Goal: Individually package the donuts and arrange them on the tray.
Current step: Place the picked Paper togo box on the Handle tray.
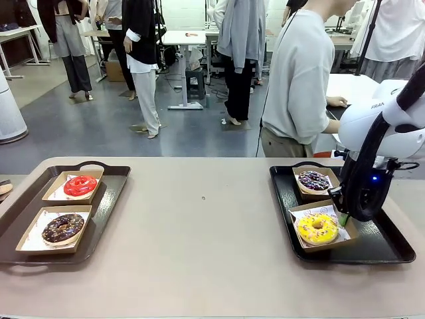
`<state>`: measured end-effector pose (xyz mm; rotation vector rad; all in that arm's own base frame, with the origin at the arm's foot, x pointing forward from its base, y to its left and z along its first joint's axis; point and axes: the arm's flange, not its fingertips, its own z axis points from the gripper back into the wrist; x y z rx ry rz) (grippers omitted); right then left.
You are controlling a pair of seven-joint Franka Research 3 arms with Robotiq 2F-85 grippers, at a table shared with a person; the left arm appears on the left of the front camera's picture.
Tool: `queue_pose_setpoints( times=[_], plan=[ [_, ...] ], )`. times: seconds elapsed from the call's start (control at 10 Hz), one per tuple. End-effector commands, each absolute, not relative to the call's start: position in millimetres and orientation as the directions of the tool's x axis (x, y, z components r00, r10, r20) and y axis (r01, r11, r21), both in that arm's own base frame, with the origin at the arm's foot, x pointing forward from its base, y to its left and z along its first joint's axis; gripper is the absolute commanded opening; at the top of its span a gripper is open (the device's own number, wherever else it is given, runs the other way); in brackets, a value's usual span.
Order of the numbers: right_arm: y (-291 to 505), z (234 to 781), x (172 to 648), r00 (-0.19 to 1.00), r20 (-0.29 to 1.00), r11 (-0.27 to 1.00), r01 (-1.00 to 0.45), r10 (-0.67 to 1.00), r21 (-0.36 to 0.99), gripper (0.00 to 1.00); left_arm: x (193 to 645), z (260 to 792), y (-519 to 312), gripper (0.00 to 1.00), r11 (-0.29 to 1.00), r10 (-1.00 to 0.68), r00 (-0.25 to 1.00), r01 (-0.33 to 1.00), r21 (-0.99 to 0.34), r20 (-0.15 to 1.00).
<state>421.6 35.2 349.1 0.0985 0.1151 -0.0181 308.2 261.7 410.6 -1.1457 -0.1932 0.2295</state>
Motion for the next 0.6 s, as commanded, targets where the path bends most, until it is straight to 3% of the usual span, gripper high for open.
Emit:
queue_pose_setpoints(
  times=[0.0, 0.2, 0.3, 0.4, 0.5],
  plan=[
    [31.9, 343.1, 427.5, 0.995, -0.104, 0.994, 0.002, 0.010, 0.112, 0.02, 307.8, 413.2, 262.8, 1.00, 0.393, 0.290, 0.956, -0.082, -0.916, 0.039],
    [35.5, 341.1, 430.0, 0.994, -0.104, 0.994, -0.021, 0.033, 0.111, 0.02, 307.8, 413.2, 262.8, 1.00, 0.393, 0.290, 0.956, -0.082, -0.916, 0.039],
    [36.7, 343.0, 429.9, 0.995, -0.099, 0.994, -0.022, 0.033, 0.104, 0.61, 307.8, 413.2, 262.8, 1.00, 0.393, 0.290, 0.956, -0.082, -0.916, 0.039],
    [36.8, 345.8, 429.4, 0.995, -0.097, 0.995, -0.017, 0.026, 0.100, 0.61, 307.8, 413.2, 262.8, 1.00, 0.393, 0.290, 0.956, -0.082, -0.916, 0.039],
    [36.4, 349.1, 428.2, 0.995, -0.094, 0.995, -0.014, 0.024, 0.099, 1.00, 307.8, 413.2, 262.8, 1.00, 0.393, 0.290, 0.956, -0.082, -0.916, 0.039]
  ],
)
